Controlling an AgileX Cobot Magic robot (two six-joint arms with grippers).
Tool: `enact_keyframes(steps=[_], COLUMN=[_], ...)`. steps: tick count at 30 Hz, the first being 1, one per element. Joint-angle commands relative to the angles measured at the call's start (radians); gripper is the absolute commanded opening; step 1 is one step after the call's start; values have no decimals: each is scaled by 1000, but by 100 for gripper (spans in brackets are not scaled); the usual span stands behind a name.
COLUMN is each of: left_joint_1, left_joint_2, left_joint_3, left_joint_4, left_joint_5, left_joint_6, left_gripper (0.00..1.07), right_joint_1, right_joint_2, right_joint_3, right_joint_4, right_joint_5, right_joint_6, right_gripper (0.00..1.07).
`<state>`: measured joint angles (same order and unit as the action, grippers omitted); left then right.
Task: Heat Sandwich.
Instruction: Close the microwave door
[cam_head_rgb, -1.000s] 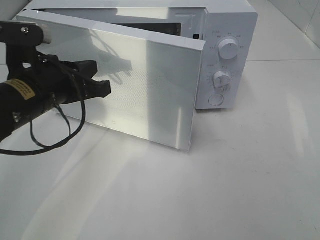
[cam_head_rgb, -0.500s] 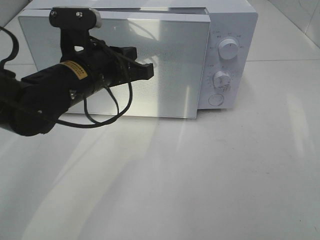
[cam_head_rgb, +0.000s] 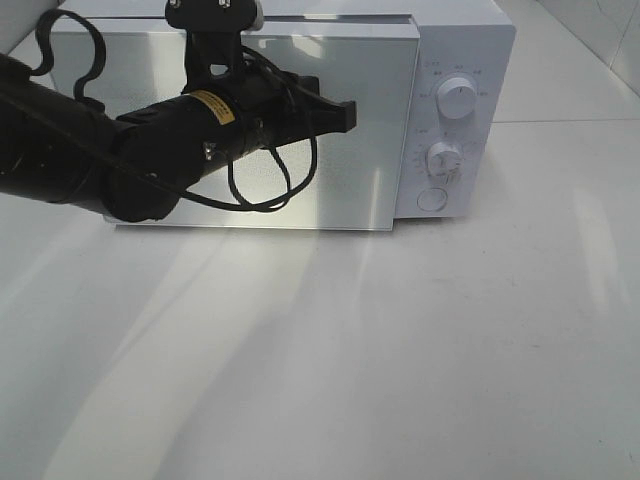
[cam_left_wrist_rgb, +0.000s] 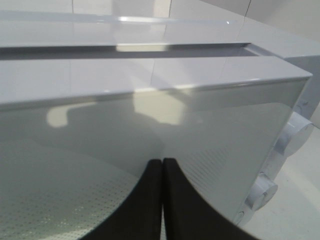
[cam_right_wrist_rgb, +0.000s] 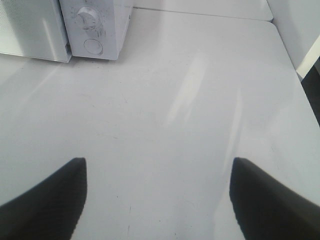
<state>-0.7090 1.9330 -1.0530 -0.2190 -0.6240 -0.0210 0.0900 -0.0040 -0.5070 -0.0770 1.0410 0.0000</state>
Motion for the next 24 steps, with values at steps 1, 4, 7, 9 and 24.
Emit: enact_keyframes(steps=[1, 4, 7, 9, 24], left_joint_1=[2, 2, 4, 10, 33], left_joint_2=[22, 38, 49, 63, 120], left_joint_3=[-44, -66, -81, -102, -205], left_joint_4=[-25, -55, -76, -88, -80], left_joint_5=[-9, -7, -8, -8, 52], left_joint_6=[-2, -2, 5, 21, 21], left_gripper=[0, 0, 0, 0, 0], right_joint_1=[-7, -7, -7, -7, -7], right_joint_2=[-27, -27, -27, -27, -27], right_joint_3=[1, 1, 1, 1, 1], right_joint_4=[-1, -1, -1, -1, -1], right_joint_5=[-7, -7, -7, -7, -7], right_joint_6=[6, 6, 6, 6, 6], right_gripper=[76, 76, 76, 76, 76])
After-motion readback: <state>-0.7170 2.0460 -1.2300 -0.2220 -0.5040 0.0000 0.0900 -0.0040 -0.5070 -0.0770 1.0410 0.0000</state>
